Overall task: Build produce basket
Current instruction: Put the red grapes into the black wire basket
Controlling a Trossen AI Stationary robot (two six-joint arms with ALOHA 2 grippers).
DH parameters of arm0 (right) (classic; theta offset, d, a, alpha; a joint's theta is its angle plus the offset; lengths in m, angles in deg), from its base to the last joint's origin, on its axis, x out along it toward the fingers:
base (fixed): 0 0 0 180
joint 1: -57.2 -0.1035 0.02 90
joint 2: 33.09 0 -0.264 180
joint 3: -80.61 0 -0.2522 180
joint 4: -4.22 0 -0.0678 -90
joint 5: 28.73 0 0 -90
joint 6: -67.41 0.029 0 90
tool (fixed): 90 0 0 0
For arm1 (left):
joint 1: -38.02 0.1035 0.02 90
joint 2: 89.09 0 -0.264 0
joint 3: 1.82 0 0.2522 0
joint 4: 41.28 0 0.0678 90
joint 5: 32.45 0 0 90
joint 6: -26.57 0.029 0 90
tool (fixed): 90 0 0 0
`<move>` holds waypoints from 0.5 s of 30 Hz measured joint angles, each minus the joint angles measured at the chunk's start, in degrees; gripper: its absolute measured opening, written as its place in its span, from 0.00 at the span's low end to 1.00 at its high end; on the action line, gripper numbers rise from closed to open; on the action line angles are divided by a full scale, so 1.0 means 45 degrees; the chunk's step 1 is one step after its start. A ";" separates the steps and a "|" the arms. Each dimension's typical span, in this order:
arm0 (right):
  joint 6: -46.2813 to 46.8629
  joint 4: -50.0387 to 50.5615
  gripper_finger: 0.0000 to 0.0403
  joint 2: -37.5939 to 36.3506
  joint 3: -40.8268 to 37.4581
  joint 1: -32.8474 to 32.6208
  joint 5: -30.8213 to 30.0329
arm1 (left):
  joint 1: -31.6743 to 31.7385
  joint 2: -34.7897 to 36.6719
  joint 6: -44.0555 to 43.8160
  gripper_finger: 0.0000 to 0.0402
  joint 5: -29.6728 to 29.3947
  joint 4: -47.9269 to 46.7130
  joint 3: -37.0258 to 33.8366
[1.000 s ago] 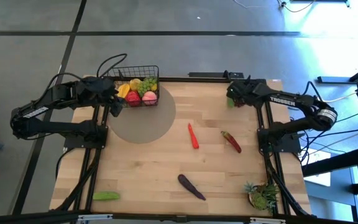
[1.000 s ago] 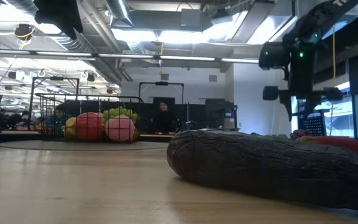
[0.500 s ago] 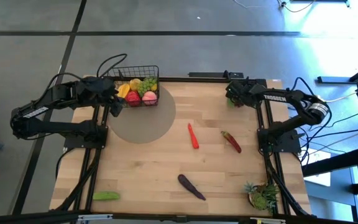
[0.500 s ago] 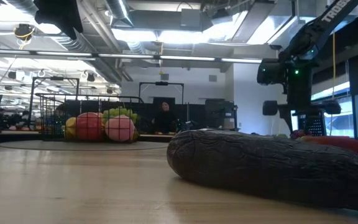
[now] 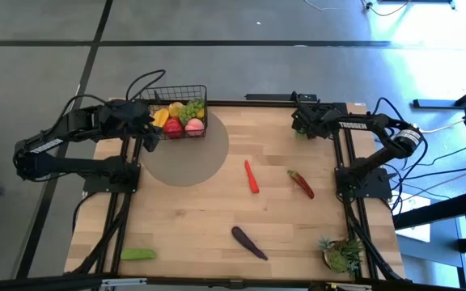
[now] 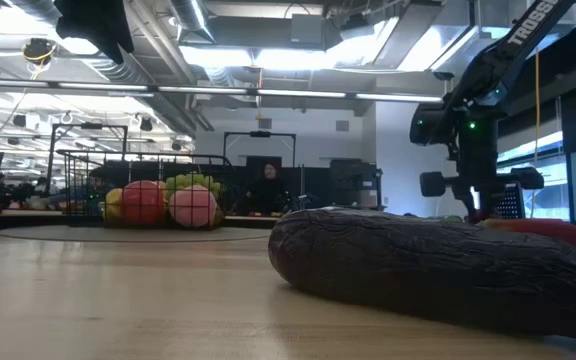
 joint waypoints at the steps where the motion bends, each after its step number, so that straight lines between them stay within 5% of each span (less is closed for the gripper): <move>1: -0.0016 0.0004 0.09 0.0000 0.0000 0.0000 -0.0002 | -0.0001 0.0005 0.0000 0.56 0.0000 -0.0005 -0.0003; 15: -0.1516 0.0504 0.01 0.0001 0.0797 -0.0596 0.0100 | -0.0002 0.0005 0.0000 0.56 0.0000 -0.0005 -0.0005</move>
